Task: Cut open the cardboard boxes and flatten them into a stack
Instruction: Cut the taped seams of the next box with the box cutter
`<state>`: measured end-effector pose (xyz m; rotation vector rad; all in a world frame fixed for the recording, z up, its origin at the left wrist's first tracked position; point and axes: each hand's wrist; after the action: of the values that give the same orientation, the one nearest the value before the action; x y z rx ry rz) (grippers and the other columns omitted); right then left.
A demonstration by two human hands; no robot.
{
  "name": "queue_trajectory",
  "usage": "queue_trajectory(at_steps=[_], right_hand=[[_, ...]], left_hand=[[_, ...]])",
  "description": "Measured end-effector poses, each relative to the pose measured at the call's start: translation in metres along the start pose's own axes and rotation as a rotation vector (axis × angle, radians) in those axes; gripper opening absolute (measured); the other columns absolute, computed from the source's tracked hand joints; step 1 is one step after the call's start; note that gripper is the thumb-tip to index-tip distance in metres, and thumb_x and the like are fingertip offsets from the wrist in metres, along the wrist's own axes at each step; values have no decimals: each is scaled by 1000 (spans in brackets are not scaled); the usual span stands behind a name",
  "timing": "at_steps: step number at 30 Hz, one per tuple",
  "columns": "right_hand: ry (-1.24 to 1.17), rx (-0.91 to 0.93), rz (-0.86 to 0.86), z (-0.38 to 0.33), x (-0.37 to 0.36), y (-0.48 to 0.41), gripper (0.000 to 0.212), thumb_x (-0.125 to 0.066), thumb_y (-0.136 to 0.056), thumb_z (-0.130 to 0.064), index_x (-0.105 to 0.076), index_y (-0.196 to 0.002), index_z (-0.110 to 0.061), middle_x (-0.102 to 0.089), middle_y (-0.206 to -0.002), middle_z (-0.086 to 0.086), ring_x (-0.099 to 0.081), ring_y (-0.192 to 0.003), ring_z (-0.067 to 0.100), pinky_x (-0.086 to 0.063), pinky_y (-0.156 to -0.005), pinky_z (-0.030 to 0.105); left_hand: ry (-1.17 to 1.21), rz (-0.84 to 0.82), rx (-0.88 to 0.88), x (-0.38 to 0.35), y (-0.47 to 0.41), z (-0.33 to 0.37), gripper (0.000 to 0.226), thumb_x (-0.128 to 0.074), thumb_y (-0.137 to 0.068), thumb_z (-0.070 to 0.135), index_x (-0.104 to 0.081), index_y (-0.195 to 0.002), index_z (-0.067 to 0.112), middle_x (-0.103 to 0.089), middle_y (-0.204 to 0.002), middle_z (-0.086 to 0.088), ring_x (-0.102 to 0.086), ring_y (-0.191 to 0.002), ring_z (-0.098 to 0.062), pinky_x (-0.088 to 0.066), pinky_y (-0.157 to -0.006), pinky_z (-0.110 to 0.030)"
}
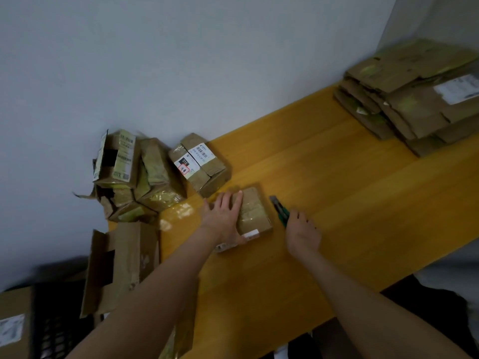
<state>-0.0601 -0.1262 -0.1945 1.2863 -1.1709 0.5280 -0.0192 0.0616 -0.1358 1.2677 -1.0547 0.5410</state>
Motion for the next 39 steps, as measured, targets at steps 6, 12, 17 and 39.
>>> queue_trajectory(at_steps=[6, 12, 17, 39], right_hand=[[-402, -125, -181, -1, 8, 2, 35, -52, -96, -20, -44, -129, -13, -59, -117, 10, -60, -103, 28, -53, -77, 39], [-627, 89, -113, -1, 32, 24, 41, -52, -96, -18, -44, -136, -15, -58, -123, 9, -59, -106, 27, -52, -83, 39], [-319, 243, -85, 5, 31, 53, 47, -48, -98, -28, -35, -144, -30, -60, -125, -1, -61, -103, 21, -53, -77, 34], [-232, 242, -87, 8, 44, 62, 51, -48, -98, -29, -33, -144, -44, -58, -130, -6, -59, -106, 18, -50, -72, 29]], left_hand=[[86, 29, 77, -6, -5, 19, 135, -67, -63, 77, 17, -151, 18, 3, -159, -9, -1, -147, -35, -8, -116, -61], [37, 64, 36, -3, 14, -4, 137, -80, -61, 59, 17, -152, 22, 1, -161, -6, 1, -148, -30, -8, -118, -54], [137, 37, 76, -10, 21, -11, 138, -84, -60, 53, 16, -152, 24, 7, -162, -4, 5, -148, -27, -5, -119, -48], [186, 65, 53, -14, 23, -12, 137, -86, -61, 48, 11, -153, 21, 4, -161, -6, 4, -148, -29, -8, -120, -49]])
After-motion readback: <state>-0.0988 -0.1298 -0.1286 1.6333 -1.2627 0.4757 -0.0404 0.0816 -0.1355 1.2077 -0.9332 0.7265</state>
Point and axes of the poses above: each hand's wrist, its own y-axis away from the middle knuckle, its own x-axis out of the back of the hand, z = x × y
